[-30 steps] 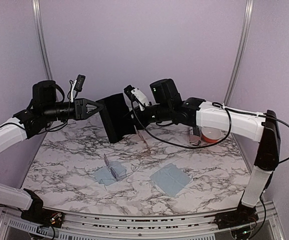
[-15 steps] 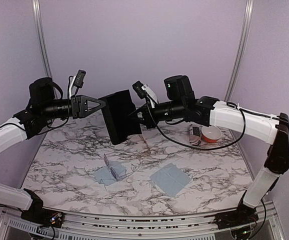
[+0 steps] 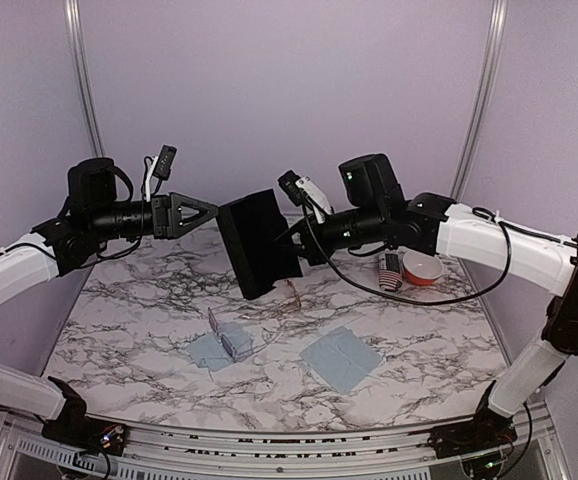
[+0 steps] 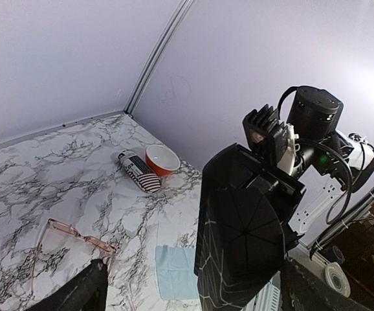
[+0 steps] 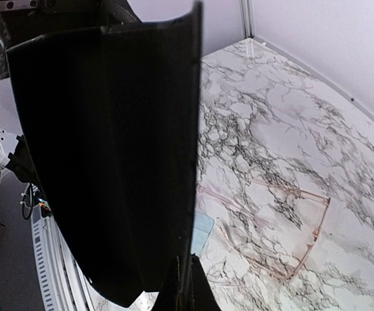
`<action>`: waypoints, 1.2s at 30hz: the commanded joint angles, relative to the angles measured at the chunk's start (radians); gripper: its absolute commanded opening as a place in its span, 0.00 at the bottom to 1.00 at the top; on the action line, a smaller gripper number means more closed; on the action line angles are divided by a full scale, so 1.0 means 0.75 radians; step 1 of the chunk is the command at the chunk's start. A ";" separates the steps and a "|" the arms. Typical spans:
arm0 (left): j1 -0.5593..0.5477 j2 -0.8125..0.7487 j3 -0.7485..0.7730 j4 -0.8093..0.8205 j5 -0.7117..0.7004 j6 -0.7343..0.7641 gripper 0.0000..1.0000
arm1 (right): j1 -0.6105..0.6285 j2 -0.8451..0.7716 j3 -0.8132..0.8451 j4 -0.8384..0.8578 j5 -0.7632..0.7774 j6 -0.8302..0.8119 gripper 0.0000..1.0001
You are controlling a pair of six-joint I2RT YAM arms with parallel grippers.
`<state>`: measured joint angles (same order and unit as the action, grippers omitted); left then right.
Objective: Organize the sunglasses
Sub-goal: Place the opened sunglasses case at the center of the board.
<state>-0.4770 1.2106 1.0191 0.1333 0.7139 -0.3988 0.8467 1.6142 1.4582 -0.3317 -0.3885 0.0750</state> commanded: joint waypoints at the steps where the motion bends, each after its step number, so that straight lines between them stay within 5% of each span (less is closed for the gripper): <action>1: 0.004 0.007 0.047 -0.084 -0.088 0.053 0.99 | 0.002 -0.107 -0.025 -0.098 0.117 0.009 0.00; 16: 0.001 0.033 0.077 -0.164 -0.175 0.094 0.99 | -0.066 -0.187 -0.261 -0.343 0.333 0.230 0.00; 25: -0.028 0.058 0.096 -0.214 -0.221 0.123 0.97 | -0.282 -0.169 -0.363 -0.391 0.248 0.406 0.00; 36: -0.054 0.085 0.110 -0.245 -0.241 0.137 0.96 | -0.402 0.027 -0.304 -0.433 0.306 0.569 0.00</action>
<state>-0.5102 1.2621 1.0691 -0.0296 0.5400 -0.3130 0.5777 1.5845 1.1820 -0.6498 -0.1638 0.4320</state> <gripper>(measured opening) 0.961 0.017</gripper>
